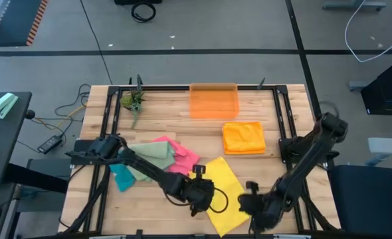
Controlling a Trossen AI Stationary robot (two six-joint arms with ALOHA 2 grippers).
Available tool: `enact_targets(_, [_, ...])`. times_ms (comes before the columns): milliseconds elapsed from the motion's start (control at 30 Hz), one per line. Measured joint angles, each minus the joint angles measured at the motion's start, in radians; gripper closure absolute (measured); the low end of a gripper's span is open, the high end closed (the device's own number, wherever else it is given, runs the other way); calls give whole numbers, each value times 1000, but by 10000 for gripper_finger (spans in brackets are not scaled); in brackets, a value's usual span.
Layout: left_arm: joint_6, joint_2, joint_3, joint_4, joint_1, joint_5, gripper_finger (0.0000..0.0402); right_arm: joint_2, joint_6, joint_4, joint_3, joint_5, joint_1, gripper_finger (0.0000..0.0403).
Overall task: Fold microfiber towels
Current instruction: Fold the yellow microfiber cloth
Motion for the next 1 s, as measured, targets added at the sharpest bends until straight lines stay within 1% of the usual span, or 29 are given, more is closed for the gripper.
enact_targets(67, [-14,-3,-71,73,7,3,397,60,1,48,-2,15,13,401])
enact_targets(167, [-89,-1,-168,158,27,52,397,138,19,79,-1,23,30,401])
enact_targets(200, [-106,-1,-188,189,32,65,397,158,25,84,-1,22,36,401])
enact_targets(333, [-173,3,-242,267,40,63,398,209,70,74,-1,7,42,401])
enact_targets(433, [-239,5,-266,306,36,54,398,210,98,48,3,-14,35,401])
enact_targets(567, [-291,8,-280,358,13,53,399,173,144,-78,1,-20,40,401])
enact_targets(700, [-367,12,-262,369,-24,73,399,139,193,-284,-2,-27,50,401])
enact_targets(767, [-397,14,-263,409,-44,83,399,113,206,-356,-22,-33,52,401])
enact_targets(933, [-368,16,-262,576,-92,88,396,-21,232,-367,-141,-37,51,401])
enact_targets(1000, [-336,4,-256,581,-99,87,396,-93,250,-362,-187,-37,51,401])
